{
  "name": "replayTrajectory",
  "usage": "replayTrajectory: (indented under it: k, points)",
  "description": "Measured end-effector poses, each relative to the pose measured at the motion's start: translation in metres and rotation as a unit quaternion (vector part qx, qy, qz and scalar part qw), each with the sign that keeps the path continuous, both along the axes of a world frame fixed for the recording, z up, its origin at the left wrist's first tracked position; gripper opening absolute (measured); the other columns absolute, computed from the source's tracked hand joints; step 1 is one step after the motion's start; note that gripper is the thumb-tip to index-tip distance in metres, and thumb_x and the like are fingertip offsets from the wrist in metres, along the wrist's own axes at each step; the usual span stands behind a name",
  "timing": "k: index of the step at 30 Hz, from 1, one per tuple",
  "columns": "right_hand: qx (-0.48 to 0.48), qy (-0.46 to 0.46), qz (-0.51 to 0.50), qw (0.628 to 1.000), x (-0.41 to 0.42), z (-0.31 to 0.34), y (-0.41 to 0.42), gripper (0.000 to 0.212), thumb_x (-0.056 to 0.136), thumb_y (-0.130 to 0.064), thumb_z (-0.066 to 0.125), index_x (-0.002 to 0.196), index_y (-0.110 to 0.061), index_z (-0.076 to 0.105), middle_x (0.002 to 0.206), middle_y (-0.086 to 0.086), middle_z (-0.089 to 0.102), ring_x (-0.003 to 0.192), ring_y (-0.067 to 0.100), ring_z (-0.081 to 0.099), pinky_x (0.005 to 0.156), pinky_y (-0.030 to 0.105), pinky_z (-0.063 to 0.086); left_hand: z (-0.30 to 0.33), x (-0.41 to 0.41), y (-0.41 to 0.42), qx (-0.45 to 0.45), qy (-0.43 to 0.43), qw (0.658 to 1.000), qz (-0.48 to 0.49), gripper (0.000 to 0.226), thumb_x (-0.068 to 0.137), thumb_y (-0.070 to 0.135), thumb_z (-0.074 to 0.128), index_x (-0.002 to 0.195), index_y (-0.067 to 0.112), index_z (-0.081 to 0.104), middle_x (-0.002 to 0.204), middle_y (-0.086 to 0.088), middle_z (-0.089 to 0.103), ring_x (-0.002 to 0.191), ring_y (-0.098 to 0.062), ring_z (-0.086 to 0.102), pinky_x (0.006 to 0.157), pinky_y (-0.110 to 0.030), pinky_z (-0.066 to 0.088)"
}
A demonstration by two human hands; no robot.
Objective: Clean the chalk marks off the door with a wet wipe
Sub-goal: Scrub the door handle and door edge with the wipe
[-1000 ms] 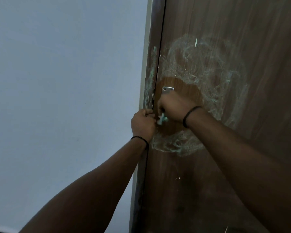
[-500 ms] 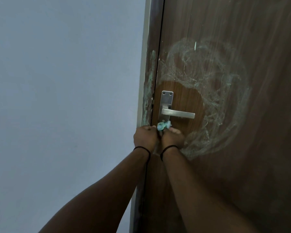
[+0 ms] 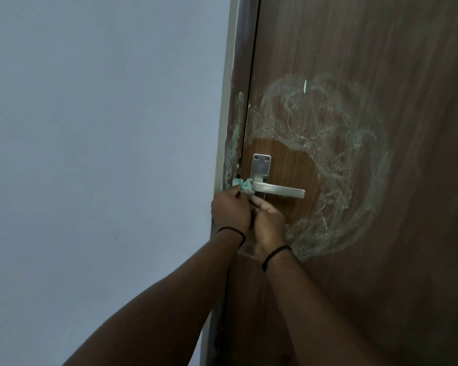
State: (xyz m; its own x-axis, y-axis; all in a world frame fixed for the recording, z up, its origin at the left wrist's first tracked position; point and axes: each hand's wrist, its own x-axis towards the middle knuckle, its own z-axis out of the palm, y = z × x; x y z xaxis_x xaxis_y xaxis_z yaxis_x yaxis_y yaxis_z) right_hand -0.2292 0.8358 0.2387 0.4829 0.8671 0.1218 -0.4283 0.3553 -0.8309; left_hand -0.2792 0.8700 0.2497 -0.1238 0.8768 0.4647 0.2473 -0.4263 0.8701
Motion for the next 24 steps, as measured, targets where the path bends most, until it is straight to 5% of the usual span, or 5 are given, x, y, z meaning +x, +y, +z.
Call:
replayTrajectory:
  k: [4, 8, 12, 18, 24]
  points:
    - [-0.098, -0.14, -0.024, 0.985, 0.027, -0.017, -0.019, 0.035, 0.094, 0.003, 0.039, 0.108, -0.011, 0.069, 0.1, 0.009, 0.073, 0.077, 0.015, 0.065, 0.059, 0.022, 0.052, 0.018, 0.006, 0.002, 0.037, -0.01, 0.998, 0.051, 0.023, 0.093, 0.016, 0.061, 0.113, 0.014, 0.073, 0.114, -0.007, 0.072, 0.102, -0.021, 0.065, 0.092, -0.027, 0.048]
    - [-0.124, -0.191, -0.023, 0.973, 0.058, -0.046, -0.03, 0.027, 0.095, -0.002, 0.047, 0.098, -0.015, 0.07, 0.096, 0.006, 0.074, 0.074, 0.014, 0.061, 0.056, 0.02, 0.048, 0.068, 0.01, 0.013, 0.147, 0.005, 0.986, 0.074, 0.019, 0.094, 0.015, 0.059, 0.103, 0.011, 0.076, 0.103, -0.007, 0.072, 0.089, -0.015, 0.062, 0.076, -0.019, 0.043]
    - [-0.138, -0.203, -0.022, 0.969, 0.076, -0.059, -0.031, 0.022, 0.096, -0.008, 0.049, 0.097, -0.017, 0.07, 0.09, 0.004, 0.074, 0.069, 0.01, 0.062, 0.054, 0.02, 0.045, 0.096, 0.015, 0.022, 0.219, 0.057, 0.971, 0.073, 0.017, 0.089, 0.012, 0.064, 0.1, 0.01, 0.077, 0.104, -0.008, 0.073, 0.093, -0.019, 0.065, 0.081, -0.02, 0.044]
    - [-0.129, -0.191, -0.021, 0.973, 0.066, -0.069, -0.02, 0.024, 0.096, -0.007, 0.048, 0.095, -0.017, 0.069, 0.077, -0.002, 0.071, 0.064, 0.007, 0.059, 0.054, 0.021, 0.045, 0.036, 0.018, 0.025, 0.15, 0.002, 0.983, 0.105, 0.019, 0.087, 0.007, 0.061, 0.098, 0.009, 0.076, 0.099, -0.01, 0.073, 0.091, -0.023, 0.066, 0.086, -0.03, 0.053]
    - [-0.119, -0.183, -0.038, 0.975, 0.062, -0.068, -0.016, 0.023, 0.096, -0.004, 0.047, 0.093, -0.013, 0.068, 0.077, 0.003, 0.069, 0.063, 0.01, 0.058, 0.05, 0.017, 0.046, -0.003, 0.013, 0.02, 0.131, 0.076, 0.984, 0.095, 0.021, 0.086, 0.003, 0.059, 0.098, 0.008, 0.076, 0.099, -0.01, 0.073, 0.089, -0.022, 0.066, 0.083, -0.029, 0.053]
